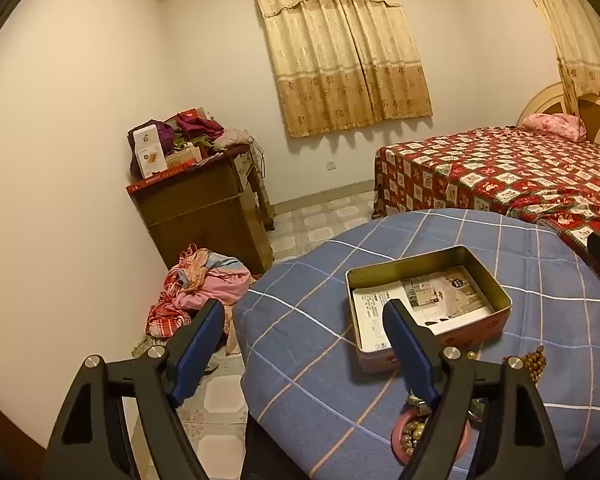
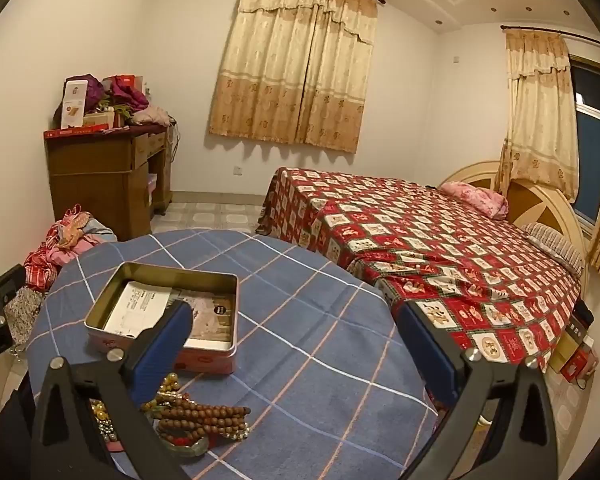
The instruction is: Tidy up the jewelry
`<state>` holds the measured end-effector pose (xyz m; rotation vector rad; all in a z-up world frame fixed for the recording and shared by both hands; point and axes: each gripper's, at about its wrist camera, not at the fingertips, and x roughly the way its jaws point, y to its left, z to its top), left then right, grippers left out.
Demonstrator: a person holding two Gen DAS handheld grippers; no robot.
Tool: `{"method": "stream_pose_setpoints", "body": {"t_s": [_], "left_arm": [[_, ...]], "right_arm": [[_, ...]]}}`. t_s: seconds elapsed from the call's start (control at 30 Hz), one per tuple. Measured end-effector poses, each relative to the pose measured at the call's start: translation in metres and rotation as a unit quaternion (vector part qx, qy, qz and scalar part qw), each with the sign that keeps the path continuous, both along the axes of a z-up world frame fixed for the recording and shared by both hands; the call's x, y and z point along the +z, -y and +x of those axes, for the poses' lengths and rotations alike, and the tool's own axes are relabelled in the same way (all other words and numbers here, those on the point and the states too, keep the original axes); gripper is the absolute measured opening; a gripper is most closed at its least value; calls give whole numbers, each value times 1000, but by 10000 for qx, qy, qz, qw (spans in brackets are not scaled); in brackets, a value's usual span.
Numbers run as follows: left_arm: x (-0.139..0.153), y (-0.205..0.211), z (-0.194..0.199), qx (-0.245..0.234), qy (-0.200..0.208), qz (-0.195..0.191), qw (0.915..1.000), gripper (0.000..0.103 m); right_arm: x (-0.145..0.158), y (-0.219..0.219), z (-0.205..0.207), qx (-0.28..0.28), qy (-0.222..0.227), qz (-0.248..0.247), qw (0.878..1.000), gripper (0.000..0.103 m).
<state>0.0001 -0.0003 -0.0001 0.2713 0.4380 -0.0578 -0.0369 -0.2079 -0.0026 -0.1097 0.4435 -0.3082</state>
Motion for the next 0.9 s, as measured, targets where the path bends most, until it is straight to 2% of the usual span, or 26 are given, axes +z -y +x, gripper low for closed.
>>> {"method": "stream_pose_setpoints", "body": {"t_s": [0.1,0.9], "left_arm": [[0,0,0,-42,41,-112,9999,81],[-1,-1,0,-4,3,-112,9999,81]], "right_arm": [[-1,-1,0,6,-43,-57,10000,103],[-6,-6,0,53,-85,-55,9999,103]]}}
